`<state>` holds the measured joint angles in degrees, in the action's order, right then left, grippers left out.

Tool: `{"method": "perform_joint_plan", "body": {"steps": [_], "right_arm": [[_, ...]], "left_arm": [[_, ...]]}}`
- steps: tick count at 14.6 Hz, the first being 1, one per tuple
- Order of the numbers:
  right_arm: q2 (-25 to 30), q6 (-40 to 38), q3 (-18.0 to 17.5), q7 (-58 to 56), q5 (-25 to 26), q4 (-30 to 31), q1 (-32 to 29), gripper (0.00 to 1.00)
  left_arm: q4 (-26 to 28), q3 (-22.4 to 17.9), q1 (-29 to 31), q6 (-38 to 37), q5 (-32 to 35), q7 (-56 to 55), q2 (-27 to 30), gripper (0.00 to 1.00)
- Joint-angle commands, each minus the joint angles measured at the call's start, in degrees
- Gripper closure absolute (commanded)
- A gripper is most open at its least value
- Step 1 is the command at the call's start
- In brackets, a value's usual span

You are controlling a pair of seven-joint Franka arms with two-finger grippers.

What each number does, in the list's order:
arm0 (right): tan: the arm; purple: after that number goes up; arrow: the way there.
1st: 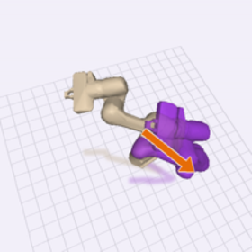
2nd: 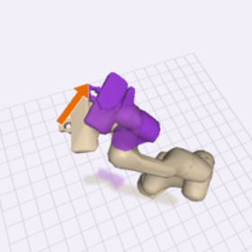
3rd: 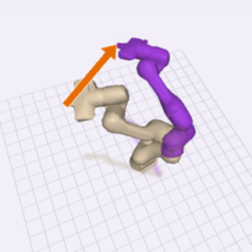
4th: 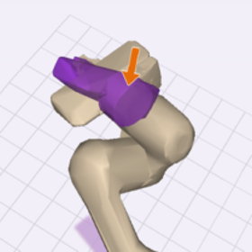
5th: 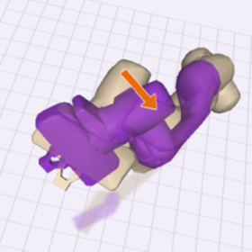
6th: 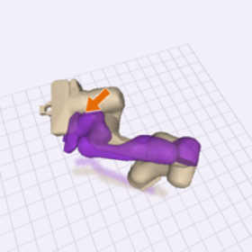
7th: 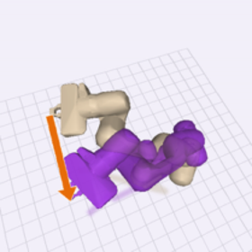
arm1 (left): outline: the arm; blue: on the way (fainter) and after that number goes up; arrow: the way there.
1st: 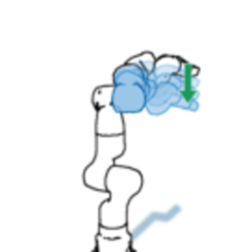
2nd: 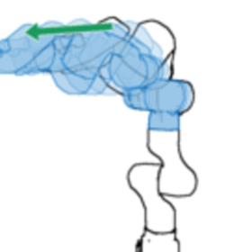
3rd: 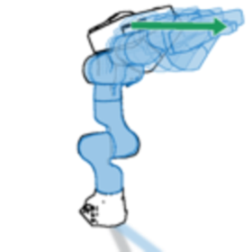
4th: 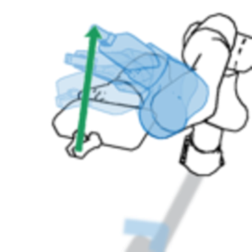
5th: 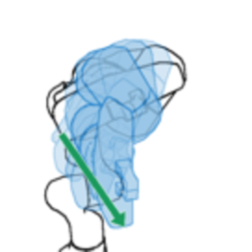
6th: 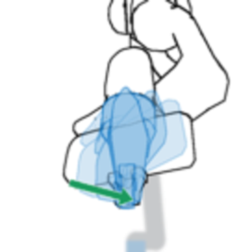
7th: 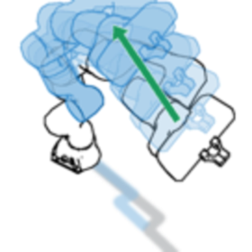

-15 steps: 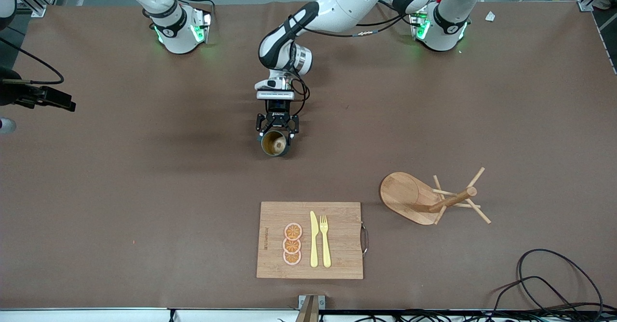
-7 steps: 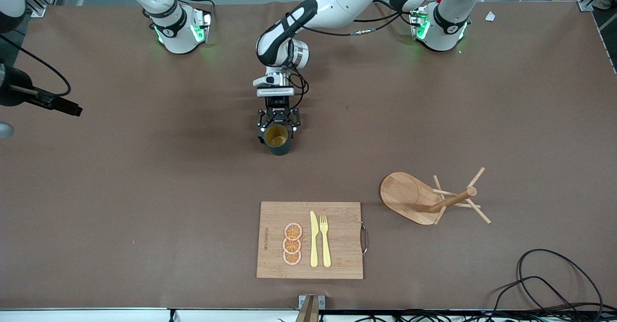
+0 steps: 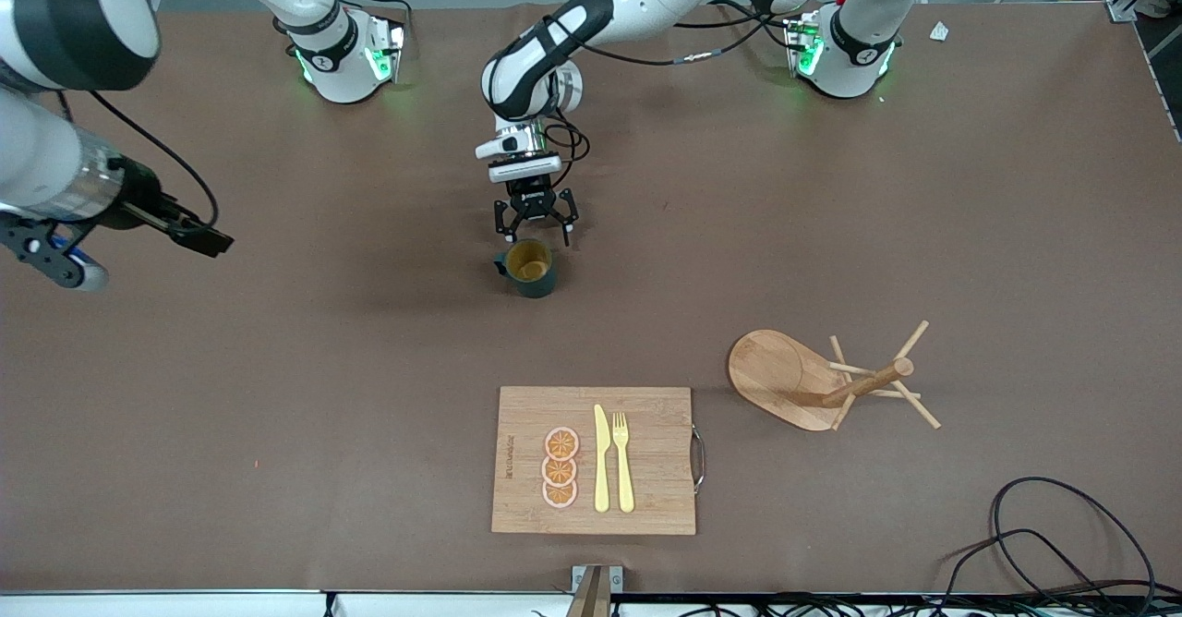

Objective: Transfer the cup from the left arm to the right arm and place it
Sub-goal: 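Lower the mug onto the table and open the left gripper, then raise the left gripper while the right gripper reaches the mug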

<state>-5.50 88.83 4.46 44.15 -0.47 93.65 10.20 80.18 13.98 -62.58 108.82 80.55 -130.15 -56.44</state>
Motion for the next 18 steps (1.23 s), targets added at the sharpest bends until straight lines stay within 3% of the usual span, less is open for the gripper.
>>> {"method": "perform_joint_plan", "body": {"steps": [1,5,9,14,18], "right_arm": [[0.2,1.6,0.3,10.1,-0.9,2.2,3.4,0.00],[-2.0,3.0,0.3,21.3,-2.2,3.0,8.4,0.00],[-2.0,8.9,0.3,24.7,-2.3,8.7,9.7,0.00],[-2.1,12.6,0.3,31.3,-3.0,12.0,11.8,0.00],[-2.1,19.5,0.3,41.0,-4.3,16.3,16.9,0.00]], "left_arm": [[0.7,0.5,0.4,-0.8,-7.6,3.8,3.9,0.00],[0.7,0.5,0.8,-0.7,-17.8,6.8,9.3,0.00],[1.0,0.5,2.9,-0.2,-27.9,14.2,16.1,0.00],[7.6,0.6,8.8,1.8,-35.7,27.7,26.1,0.00],[8.3,0.6,14.8,2.4,-41.3,41.8,30.1,0.00]]}}
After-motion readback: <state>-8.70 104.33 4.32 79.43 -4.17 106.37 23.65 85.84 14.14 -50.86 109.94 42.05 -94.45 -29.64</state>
